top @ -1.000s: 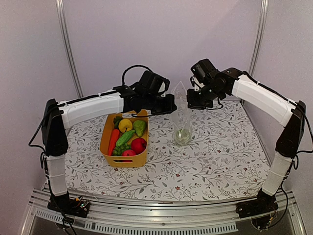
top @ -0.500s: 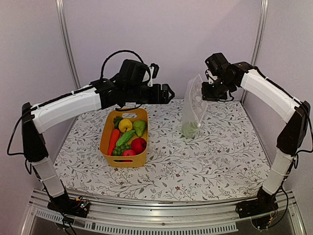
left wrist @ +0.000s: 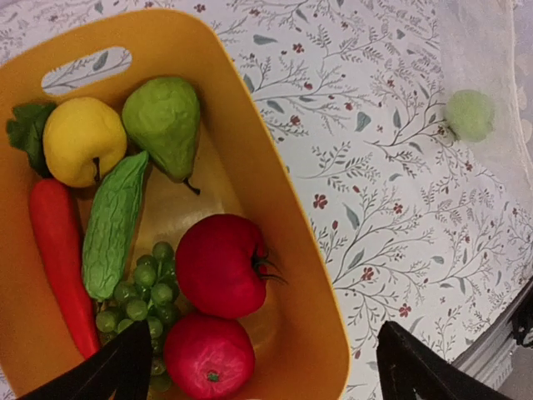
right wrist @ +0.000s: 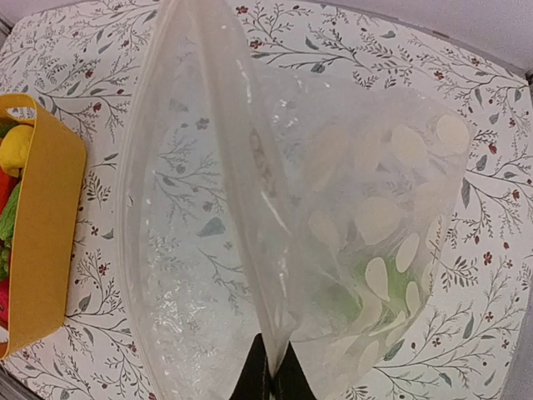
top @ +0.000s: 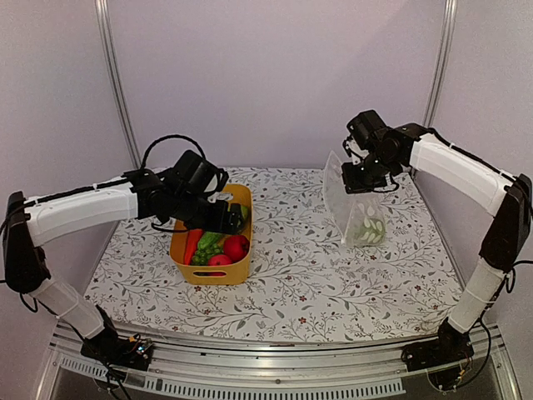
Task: Place the food in the zip-top bag and seal the zipper
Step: Pick up the fake vegetable from the bin.
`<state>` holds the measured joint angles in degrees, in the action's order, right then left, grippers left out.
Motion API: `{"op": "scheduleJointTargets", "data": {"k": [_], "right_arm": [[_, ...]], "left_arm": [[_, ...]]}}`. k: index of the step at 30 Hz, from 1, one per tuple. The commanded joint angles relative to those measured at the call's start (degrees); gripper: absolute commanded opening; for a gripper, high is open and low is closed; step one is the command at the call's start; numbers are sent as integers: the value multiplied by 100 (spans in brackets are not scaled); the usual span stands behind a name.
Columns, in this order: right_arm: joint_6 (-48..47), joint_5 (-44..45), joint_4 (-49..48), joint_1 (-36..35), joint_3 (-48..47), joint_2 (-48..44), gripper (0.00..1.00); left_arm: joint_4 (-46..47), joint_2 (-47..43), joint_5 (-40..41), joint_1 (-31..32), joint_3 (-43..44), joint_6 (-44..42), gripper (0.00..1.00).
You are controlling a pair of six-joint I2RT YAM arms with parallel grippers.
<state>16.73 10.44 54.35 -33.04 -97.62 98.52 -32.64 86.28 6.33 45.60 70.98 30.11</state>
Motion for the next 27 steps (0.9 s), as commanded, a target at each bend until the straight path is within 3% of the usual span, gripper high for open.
{"op": "scheduleJointTargets", "data": {"k": [1, 11, 27], "right_arm": [[47, -702, -600, -246, 783, 41, 0], [304, -983, -688, -645, 887, 177, 0], [252, -1303, -708, -695, 1044, -103, 0]], "left_arm": [[-429, -268, -481, -236, -491, 408, 94], [-145, 192, -897, -493, -612, 905, 91], [131, 1555, -1191, -725, 21, 725, 83]]}}
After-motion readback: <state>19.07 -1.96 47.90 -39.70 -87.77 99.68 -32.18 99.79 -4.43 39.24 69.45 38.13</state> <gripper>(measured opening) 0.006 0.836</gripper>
